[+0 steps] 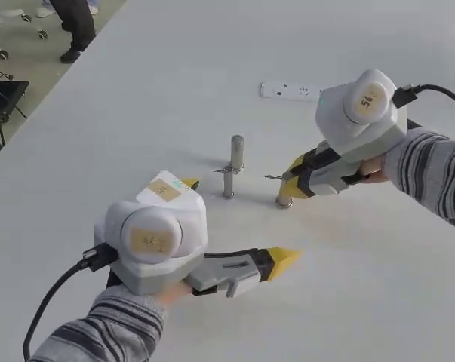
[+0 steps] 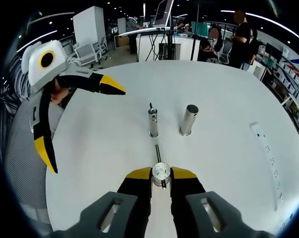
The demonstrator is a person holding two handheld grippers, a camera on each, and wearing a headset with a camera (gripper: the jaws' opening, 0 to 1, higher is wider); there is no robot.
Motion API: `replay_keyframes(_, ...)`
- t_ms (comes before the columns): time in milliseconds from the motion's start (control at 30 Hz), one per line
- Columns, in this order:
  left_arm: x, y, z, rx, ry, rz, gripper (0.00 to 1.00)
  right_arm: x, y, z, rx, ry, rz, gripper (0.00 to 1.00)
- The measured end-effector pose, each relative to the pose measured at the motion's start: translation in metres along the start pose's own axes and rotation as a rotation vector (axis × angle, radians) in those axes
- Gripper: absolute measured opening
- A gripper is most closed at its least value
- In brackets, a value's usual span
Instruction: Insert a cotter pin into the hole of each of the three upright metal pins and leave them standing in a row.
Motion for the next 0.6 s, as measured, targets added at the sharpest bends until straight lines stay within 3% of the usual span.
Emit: replay_keyframes(600, 0.0058, 0.0036, 0.0052, 0.017, 0.014, -0.014, 0.97, -0.0015, -0.0008, -0.0009, 0.024, 0.001, -0.029, 0.09)
Point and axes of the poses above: the centre of the closed fingertips' face, and the gripper's own axes: x roughly backward along the fingers, y roughly to its left, z roughly out of its underside, the point moved 2 cm from there along x, roughly backward along the fingers, and after that the axes turned 15 degrees about -x, right-handed, at the moved point
